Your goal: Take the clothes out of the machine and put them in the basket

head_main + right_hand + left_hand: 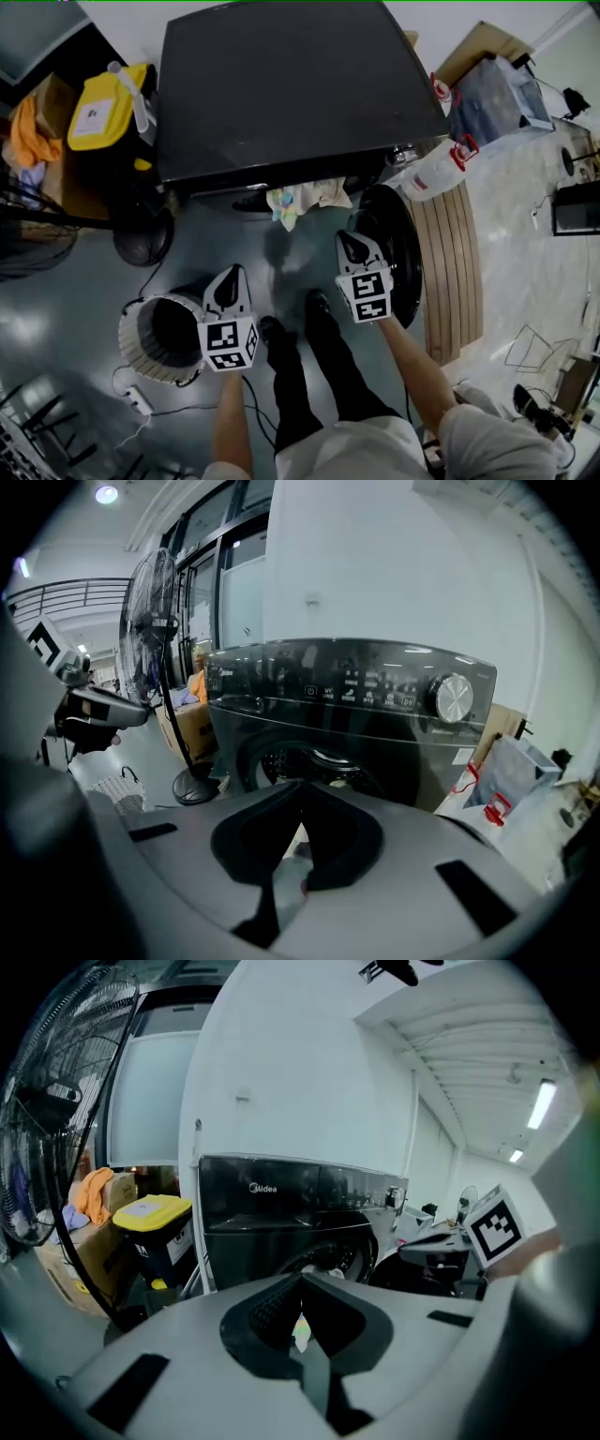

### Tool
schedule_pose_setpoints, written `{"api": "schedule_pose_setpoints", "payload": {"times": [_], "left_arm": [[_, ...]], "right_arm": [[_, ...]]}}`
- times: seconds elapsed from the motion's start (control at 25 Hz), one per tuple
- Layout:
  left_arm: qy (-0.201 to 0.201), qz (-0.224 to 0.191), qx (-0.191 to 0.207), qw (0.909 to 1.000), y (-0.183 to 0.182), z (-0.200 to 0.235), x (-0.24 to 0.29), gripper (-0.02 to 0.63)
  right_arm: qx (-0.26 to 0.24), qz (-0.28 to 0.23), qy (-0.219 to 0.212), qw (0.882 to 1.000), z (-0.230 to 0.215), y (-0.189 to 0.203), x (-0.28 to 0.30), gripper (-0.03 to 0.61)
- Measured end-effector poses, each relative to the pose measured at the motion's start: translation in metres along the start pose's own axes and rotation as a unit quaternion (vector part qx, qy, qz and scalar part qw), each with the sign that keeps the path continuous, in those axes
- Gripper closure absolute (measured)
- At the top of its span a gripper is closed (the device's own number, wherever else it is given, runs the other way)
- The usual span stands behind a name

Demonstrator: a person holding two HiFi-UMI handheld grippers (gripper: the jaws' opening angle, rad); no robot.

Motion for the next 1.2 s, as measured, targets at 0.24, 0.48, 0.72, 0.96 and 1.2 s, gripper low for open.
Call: {"api": "schedule_pose_setpoints", "payload": {"times": [0.24,0.48,0.72,0.96,1.2], "left_arm": [[0.019,-0.002,0.001,0.9998,0.039,0.008,0.031,0.595],[0.031,-0.006,0.003,0.9995,0.074,0.021,0.065,0.595],[0.043,-0.002,0.000,0.9991,0.111,0.022,0.091,0.595],[0.051,0.002,-0.005,0.9987,0.147,0.029,0.115,0.595],[0.064,0.007,-0.009,0.9979,0.179,0.038,0.145,0.595]], "right_arm": [[0.018,0.004,0.028,0.999,0.000,0.046,0.039,0.556],[0.015,0.007,0.041,0.999,0.004,0.087,0.076,0.557],[0.015,0.015,0.047,0.999,0.006,0.127,0.110,0.557],[0.025,0.021,0.064,0.997,-0.003,0.157,0.155,0.556],[0.016,0.007,0.076,0.997,-0.013,0.169,0.210,0.555]]}}
Point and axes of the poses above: the fingertips, and each gripper's own axes: x forward along the fingers, z to its left, y out of its underside, the point moved 7 cm from there along -x, backward along the fingers, and after that the axes turned 2 degrees about y, right-handed, at the moved point
